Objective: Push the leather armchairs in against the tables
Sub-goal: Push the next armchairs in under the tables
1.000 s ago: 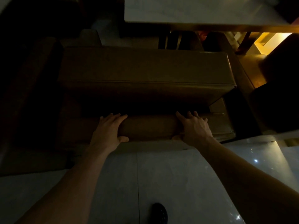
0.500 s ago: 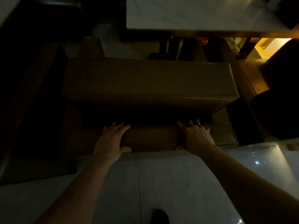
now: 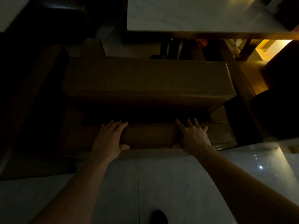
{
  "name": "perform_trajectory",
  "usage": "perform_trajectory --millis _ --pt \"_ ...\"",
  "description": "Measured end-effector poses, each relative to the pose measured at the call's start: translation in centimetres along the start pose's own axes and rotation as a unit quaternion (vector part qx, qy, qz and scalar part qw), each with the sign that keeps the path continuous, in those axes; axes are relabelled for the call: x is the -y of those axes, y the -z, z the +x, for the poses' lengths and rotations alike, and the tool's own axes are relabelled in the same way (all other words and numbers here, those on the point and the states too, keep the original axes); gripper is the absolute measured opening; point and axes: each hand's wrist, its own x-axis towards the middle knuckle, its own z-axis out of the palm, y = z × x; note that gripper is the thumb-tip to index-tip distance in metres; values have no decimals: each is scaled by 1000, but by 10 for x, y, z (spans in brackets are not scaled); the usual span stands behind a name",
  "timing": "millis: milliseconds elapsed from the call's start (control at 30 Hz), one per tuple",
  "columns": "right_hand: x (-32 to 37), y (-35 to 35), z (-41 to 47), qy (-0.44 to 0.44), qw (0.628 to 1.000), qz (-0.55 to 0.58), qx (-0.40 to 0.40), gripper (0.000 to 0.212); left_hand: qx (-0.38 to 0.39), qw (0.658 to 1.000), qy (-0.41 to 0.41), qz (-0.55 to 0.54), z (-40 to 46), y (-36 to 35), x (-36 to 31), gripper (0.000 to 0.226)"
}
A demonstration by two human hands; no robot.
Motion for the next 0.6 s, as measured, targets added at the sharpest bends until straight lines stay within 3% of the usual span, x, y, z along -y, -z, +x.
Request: perform_trajectory --millis 367,600 --pt "-2 26 -27 32 999 29 30 98 52 997 47 42 -33 29 -21 99" --pt "23 56 -64 37 997 54 29 92 22 997 43 53 -62 95 -13 98"
